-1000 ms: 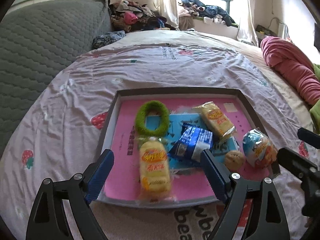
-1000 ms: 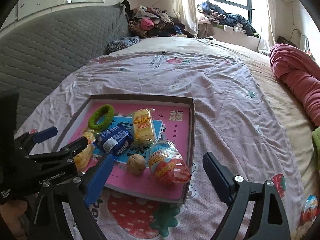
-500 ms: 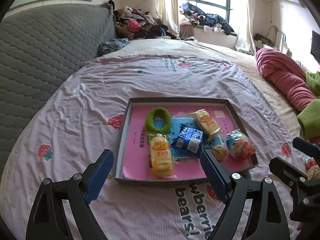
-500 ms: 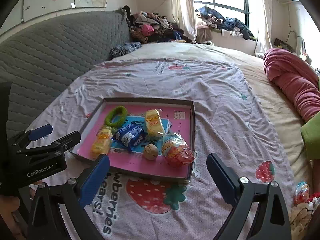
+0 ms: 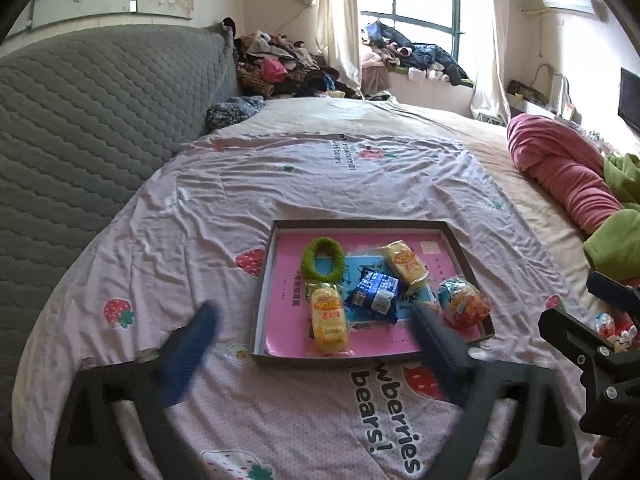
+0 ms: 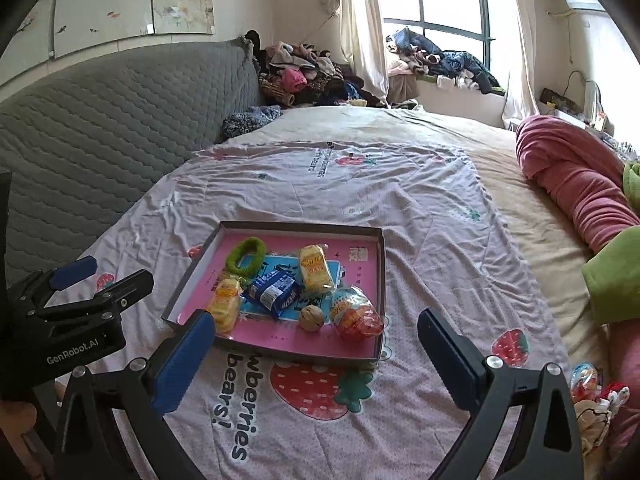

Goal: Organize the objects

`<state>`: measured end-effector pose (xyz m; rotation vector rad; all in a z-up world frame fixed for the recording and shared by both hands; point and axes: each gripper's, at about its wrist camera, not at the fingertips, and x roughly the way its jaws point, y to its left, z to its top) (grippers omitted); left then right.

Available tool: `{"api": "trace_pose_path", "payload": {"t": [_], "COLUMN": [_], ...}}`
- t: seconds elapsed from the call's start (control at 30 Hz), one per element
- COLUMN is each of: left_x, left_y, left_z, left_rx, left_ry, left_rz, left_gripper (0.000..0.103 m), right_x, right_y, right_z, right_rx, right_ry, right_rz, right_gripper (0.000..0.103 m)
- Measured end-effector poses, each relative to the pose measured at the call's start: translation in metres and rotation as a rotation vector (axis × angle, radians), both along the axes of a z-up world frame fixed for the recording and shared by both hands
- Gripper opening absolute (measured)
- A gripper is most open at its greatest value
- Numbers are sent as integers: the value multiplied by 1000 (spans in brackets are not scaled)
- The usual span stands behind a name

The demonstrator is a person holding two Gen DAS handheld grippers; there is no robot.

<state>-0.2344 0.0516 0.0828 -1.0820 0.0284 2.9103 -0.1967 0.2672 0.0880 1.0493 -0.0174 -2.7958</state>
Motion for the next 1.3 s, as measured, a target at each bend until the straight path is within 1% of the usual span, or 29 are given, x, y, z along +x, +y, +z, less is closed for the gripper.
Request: {"api": "trace_pose_path", "payload": {"t": [0.37,0.57,0.93,1.03,1.1,1.3], "left_x": [27,51,88,97,103,120], "left_y": [-8,-13,-23,-24,-23,-24], "left_z": [15,27,34,33,32,21], "left_rx": [-9,-4,3,12,4,2], "left_ry": [20,35,28,23,19,-3], "left_rz": [3,-2,-14,-24,-24,-25], "left_gripper": [103,103,103,103,103,103], "right_x": [22,45,84,94,99,118], "right_y": [-11,-14,-16,-17,-17,-22], "right_z": [15,28,44,45,43,29], "right_rx": [45,41,45,46,48,56], "right_ry": [4,22,42,43,38,16], "right_rz": [-1,-5,-15,-20,-21,-20], "right_gripper": [102,102,102,102,102,102]}}
